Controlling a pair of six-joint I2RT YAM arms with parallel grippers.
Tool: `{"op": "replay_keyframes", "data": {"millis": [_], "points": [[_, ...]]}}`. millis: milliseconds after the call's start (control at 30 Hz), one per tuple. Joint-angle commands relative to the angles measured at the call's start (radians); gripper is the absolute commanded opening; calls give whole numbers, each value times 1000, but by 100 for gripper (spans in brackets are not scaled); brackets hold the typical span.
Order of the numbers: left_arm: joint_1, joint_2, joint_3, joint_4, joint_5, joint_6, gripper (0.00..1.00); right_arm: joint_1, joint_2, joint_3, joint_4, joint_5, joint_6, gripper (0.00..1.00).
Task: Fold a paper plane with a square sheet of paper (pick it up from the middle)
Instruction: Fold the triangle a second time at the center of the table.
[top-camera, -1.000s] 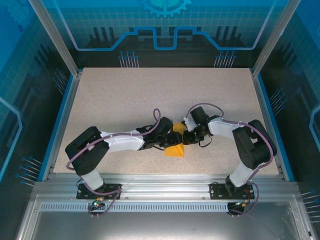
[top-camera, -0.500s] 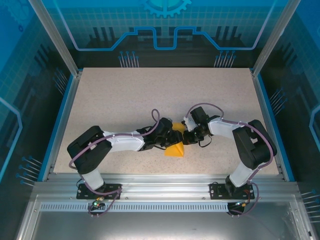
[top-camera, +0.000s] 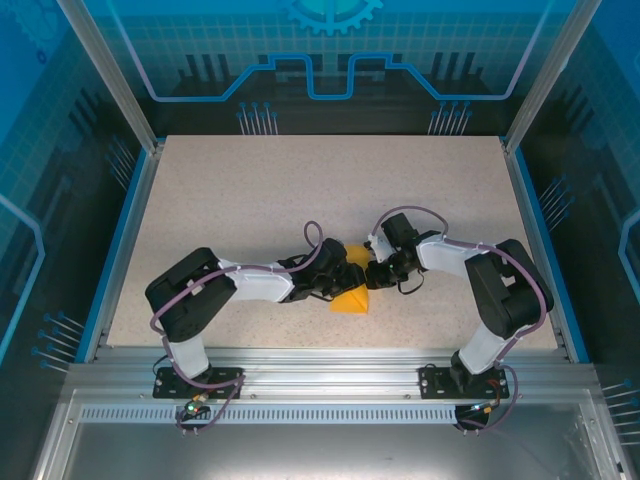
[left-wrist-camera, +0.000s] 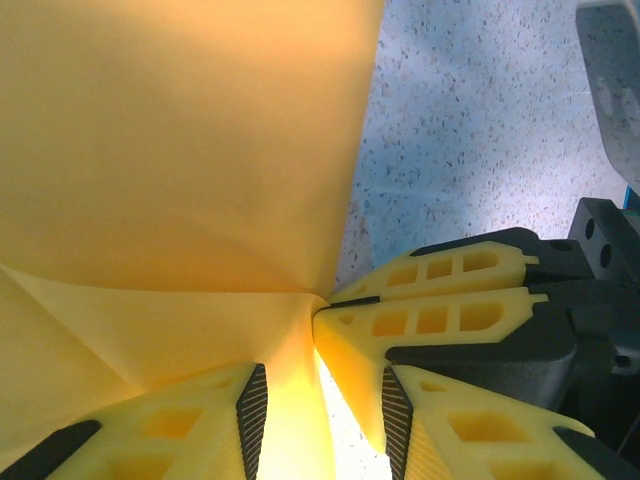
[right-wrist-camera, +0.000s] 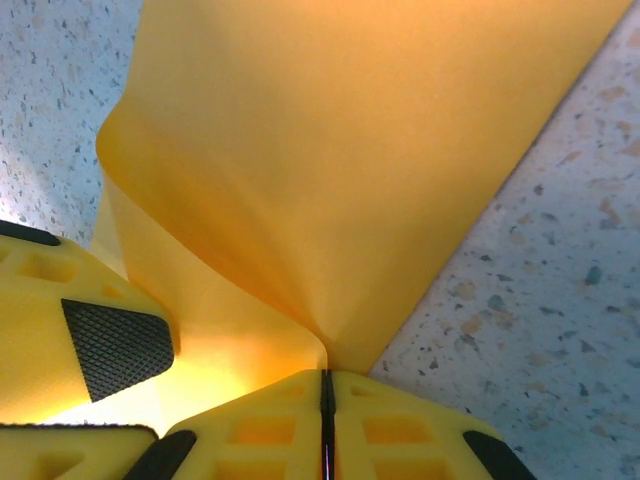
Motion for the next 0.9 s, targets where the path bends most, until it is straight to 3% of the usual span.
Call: {"op": "replay_keyframes", "data": {"millis": [0, 500, 867], "points": [[7, 31, -17, 10, -22, -16, 40, -13, 14, 17, -15, -34, -16, 10], [7, -33, -78, 35, -54, -15, 42, -26, 12, 13, -1, -106, -26, 9], [7, -52, -93, 100, -44, -19, 44, -32, 18, 15, -3, -69, -17, 9]]}}
